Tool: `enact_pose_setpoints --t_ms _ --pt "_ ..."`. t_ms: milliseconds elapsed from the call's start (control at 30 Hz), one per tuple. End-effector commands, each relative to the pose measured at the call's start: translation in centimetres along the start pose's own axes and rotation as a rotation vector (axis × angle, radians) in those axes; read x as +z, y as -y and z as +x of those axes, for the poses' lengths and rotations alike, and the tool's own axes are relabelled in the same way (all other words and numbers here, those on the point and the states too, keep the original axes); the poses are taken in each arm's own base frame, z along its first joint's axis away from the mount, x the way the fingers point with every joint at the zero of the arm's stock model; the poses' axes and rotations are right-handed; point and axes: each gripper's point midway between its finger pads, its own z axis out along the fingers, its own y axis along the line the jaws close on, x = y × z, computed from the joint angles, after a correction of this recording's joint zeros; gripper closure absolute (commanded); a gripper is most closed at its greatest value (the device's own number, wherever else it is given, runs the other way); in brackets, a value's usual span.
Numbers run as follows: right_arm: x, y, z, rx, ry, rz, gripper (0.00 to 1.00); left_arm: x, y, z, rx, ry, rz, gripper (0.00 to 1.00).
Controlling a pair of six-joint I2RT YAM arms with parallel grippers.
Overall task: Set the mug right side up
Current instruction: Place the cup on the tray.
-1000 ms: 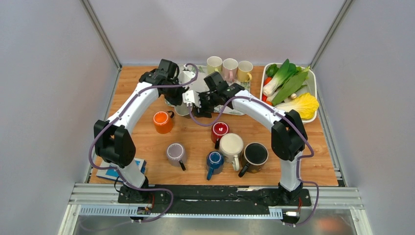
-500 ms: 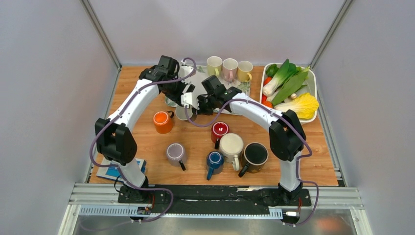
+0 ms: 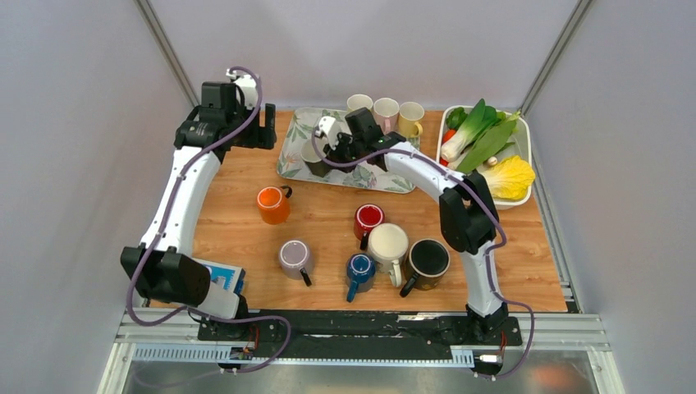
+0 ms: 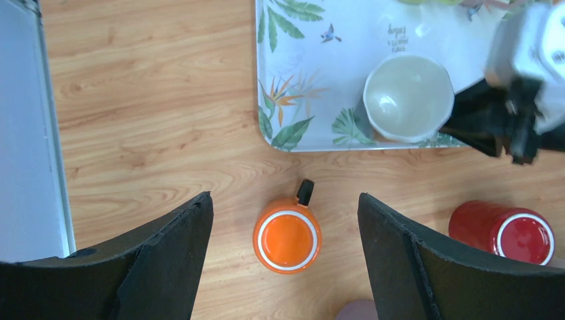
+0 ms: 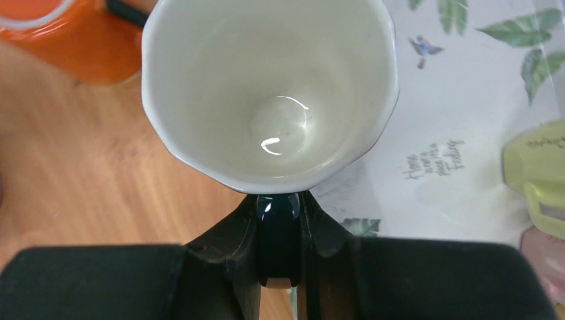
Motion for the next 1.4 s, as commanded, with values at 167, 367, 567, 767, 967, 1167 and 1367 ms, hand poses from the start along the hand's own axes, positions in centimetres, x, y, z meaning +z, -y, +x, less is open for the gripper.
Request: enact_pose_setpoints --t_ms 167,367,567,767,967,1167,1367 --pt "0.6 9.6 -6.3 0.263 0.241 0.261 1.0 -1.9 -0.5 -0.2 0.002 0.108 -0.037 0.15" --pt "2.4 12.2 -6.7 0.385 0.291 0.347 1.0 -2.2 -0.6 0.6 0.023 0.099 -0.036 0.15" --pt "2.6 15.0 -6.2 0.539 0.329 0.551 1.0 -2.3 0.0 0.5 0.022 0.098 -0.005 0.15" --pt "3.3 15.5 -6.4 0.567 0.356 0.676 1.0 -2.3 0.6 0.4 0.017 0.098 0.026 0.15" --pt "4.3 16.0 -6.5 0.564 0.391 0.745 1.0 -2.8 0.9 0.4 0.019 0.105 0.041 0.15" --pt "4.6 16.9 -5.9 0.552 0.411 0.812 0.97 -3.1 1.0 1.2 0.034 0.089 0.05 0.16" --pt "4.6 17.7 -5.2 0.562 0.421 0.874 0.9 -3.2 1.3 2.0 0.034 0.076 0.068 0.16"
